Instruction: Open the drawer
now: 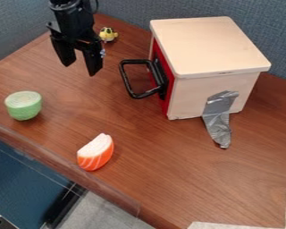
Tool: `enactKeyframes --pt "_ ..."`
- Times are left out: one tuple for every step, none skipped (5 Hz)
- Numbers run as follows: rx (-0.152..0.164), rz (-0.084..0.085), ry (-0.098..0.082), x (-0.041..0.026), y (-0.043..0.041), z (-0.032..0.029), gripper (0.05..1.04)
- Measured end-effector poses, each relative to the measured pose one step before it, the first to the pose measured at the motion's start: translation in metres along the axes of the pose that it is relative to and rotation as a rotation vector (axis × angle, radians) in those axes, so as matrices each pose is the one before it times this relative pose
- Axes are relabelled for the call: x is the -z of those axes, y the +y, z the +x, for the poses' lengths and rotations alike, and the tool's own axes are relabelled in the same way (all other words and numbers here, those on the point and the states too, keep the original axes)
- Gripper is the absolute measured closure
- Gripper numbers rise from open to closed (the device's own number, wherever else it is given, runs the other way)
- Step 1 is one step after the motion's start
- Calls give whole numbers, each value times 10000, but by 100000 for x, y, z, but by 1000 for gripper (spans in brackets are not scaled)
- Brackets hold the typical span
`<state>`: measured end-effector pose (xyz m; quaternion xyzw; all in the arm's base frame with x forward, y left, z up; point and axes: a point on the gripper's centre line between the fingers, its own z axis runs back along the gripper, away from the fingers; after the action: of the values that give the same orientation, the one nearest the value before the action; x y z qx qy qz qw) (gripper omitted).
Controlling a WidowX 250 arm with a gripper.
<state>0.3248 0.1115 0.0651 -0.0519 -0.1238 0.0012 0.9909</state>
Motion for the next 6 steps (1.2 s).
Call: enactKeyframes --pt "-386 -345 -201 494 -1677 507 82" --pt "-506 -196 -309 269 -797 492 82" --pt "-569 -89 -236 305 -1026 505 82" --pt "-584 -84 -223 265 -562 250 82" --pt "-501 77 -240 249 -537 332 82" --pt "-345 114 -103 171 -503 149 82"
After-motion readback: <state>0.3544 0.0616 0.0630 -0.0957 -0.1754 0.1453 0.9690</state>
